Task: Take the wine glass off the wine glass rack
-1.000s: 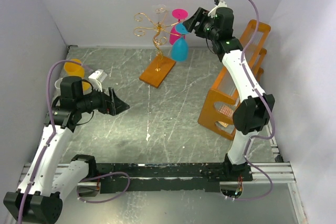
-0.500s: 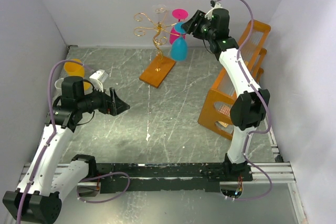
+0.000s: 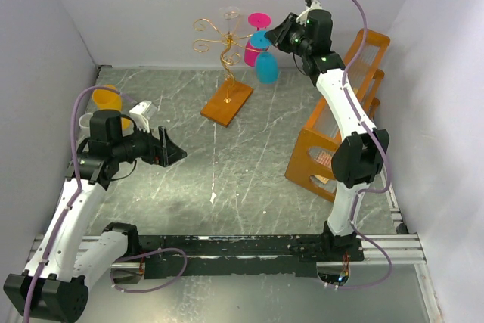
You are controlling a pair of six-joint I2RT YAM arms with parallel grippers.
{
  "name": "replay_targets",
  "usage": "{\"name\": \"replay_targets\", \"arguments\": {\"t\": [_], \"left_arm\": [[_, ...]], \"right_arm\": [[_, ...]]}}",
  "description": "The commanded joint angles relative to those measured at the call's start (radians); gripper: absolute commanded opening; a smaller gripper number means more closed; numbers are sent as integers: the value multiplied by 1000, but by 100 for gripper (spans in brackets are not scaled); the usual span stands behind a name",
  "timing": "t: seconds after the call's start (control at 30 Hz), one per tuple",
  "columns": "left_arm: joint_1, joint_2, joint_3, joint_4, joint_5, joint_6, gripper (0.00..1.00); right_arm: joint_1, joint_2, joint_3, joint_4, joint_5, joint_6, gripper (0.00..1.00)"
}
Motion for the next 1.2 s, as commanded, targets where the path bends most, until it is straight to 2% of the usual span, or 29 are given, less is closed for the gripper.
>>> {"name": "replay_targets", "arguments": {"t": [0.0, 0.27, 0.63, 1.17], "left_arm": [[-10, 6, 36, 1, -13, 23, 95], [-10, 15, 41, -6, -24, 25, 95], [-10, 7, 51, -17, -47, 27, 94], [-10, 14, 61, -19, -56, 31, 94]], "right_arm": [[-5, -2, -6, -45, 15, -12, 13], [-4, -38, -29, -34, 16, 60, 0], [-34, -130, -145, 131, -59, 273, 0], [-46, -189, -267, 262, -201, 421, 0]]}}
